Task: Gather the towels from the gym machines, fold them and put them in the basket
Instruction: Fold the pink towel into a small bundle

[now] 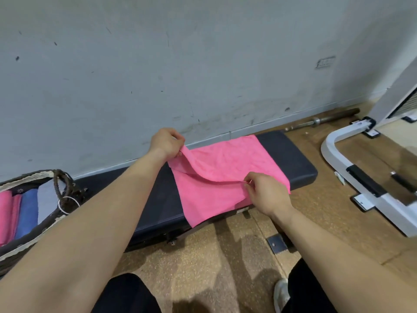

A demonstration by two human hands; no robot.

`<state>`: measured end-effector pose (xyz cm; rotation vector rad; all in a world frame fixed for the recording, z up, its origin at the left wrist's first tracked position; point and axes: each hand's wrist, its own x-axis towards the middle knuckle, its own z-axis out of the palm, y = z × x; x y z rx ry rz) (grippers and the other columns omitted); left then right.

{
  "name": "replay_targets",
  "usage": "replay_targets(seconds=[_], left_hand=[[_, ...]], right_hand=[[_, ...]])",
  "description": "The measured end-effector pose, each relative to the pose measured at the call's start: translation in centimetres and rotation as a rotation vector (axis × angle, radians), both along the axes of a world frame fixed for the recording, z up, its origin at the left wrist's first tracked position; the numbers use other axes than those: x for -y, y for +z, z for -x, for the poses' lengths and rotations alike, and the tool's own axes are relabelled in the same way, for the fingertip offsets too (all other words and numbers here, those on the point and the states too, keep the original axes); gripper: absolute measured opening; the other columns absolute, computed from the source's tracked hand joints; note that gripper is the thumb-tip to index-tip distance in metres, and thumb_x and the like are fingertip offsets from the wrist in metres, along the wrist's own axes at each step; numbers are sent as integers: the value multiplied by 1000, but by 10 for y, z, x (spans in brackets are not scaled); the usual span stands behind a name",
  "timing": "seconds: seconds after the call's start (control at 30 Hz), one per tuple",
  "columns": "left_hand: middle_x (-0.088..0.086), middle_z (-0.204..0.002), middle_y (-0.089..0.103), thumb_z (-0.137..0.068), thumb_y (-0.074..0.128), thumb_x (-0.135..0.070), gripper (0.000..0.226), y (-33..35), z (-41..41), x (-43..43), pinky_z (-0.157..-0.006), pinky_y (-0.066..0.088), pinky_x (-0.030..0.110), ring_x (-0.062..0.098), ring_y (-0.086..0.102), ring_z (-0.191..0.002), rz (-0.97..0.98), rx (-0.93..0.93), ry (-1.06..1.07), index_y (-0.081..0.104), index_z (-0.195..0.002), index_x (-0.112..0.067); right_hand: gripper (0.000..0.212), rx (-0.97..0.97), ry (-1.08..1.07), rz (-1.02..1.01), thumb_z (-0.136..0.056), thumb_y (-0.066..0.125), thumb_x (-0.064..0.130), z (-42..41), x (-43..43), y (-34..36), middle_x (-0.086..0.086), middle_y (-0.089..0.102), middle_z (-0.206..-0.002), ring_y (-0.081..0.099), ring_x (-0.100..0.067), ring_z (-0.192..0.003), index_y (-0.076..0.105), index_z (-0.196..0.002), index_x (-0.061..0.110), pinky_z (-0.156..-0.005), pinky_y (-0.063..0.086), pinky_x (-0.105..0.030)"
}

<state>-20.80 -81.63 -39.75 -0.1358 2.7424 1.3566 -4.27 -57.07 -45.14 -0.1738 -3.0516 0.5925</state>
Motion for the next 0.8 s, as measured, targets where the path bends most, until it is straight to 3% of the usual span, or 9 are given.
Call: replay_targets(seconds=[0.1, 0.17, 0.23, 0.33, 0.47, 0.63, 0.8], left_hand=[[7, -55, 65, -87, 59, -12, 17, -2, 5, -33, -66, 56, 32, 23, 60, -51, 60, 16, -59, 65, -72, -15], [13, -64, 71, -86, 58, -12, 18, -3, 9, -55, -68, 59, 36, 24, 65, -57, 35, 6, -83, 70, -74, -9], [14, -83, 75, -88, 58, -13, 19, -4, 14, -77, -81, 58, 38, 27, 71, -78, 34, -41, -90, 76, -85, -7], [8, -107, 73, -88, 58, -4, 30, -8, 24, -107, -96, 46, 26, 22, 66, -105, 71, -104, -139, 73, -113, -11], [5, -88, 69, -85, 60, 1, 30, -21, 39, -141, -76, 37, 12, 21, 65, -94, 135, -212, -199, 73, -110, -10], [7, -80, 74, -88, 67, -20, 9, -42, 70, -178, -84, 54, 33, 24, 71, -81, 71, -234, -187, 74, -93, -16], [4, -86, 73, -89, 67, -27, 12, -65, 90, -215, -82, 52, 32, 24, 67, -88, 116, -246, -213, 74, -96, -20]], right_hand=[[15, -6, -81, -12, -99, 49, 36, 0, -28, 3, 5, 68, -101, 64, -25, -96, 62, -102, 29, -71, 49, -36], [16, -16, -115, -10, -98, 47, 36, 1, -46, 3, 6, 68, -101, 64, -24, -94, 61, -102, 30, -73, 52, -38], [16, -19, -130, -6, -98, 46, 37, 2, -63, 2, 7, 66, -100, 64, -22, -92, 61, -99, 30, -74, 54, -41], [13, 2, -149, 7, -98, 49, 35, 5, -87, -3, 8, 62, -98, 61, -19, -92, 60, -97, 29, -74, 54, -42], [6, 67, -166, 86, -96, 57, 35, 8, -115, -12, 15, 65, -86, 63, -12, -83, 61, -93, 31, -67, 53, -35], [9, 124, -152, 154, -91, 67, 39, 12, -141, -29, 15, 66, -71, 62, -2, -69, 61, -87, 33, -62, 54, -35], [12, 140, -145, 254, -88, 72, 35, 17, -159, -47, 14, 67, -69, 62, -1, -65, 61, -83, 32, -65, 55, -36]])
